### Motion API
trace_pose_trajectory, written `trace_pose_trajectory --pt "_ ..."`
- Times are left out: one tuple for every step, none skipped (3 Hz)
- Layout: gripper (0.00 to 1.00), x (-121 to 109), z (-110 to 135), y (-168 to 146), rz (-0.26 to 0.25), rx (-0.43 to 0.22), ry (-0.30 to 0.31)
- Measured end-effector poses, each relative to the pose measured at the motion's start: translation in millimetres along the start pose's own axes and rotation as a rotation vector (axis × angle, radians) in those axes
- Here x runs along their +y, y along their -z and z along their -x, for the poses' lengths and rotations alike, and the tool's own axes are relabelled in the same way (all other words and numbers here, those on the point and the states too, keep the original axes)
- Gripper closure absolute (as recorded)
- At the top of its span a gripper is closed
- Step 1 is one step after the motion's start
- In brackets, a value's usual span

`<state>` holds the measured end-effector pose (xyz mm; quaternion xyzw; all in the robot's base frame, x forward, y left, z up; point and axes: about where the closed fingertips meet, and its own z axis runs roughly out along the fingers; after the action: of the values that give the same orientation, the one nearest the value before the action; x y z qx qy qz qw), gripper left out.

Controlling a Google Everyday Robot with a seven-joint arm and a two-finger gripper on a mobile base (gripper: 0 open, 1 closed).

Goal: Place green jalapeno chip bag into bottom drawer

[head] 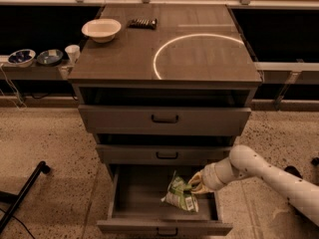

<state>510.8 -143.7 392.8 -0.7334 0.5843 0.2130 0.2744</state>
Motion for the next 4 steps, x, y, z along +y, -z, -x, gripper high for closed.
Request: trace_pose_trajectory --pt "1.00 1.3 -41.9 -41.8 -0.016 -0.009 -0.103" --pt "0.81 0.3 -59.9 -80.0 -0.040 -0.087 -0.206" --pt "0.58 3.2 -62.3 -113.3 -0.088 -0.156 -0.287" --pt "0.34 6.0 -59.9 -135.7 -0.133 -0.208 -0.339"
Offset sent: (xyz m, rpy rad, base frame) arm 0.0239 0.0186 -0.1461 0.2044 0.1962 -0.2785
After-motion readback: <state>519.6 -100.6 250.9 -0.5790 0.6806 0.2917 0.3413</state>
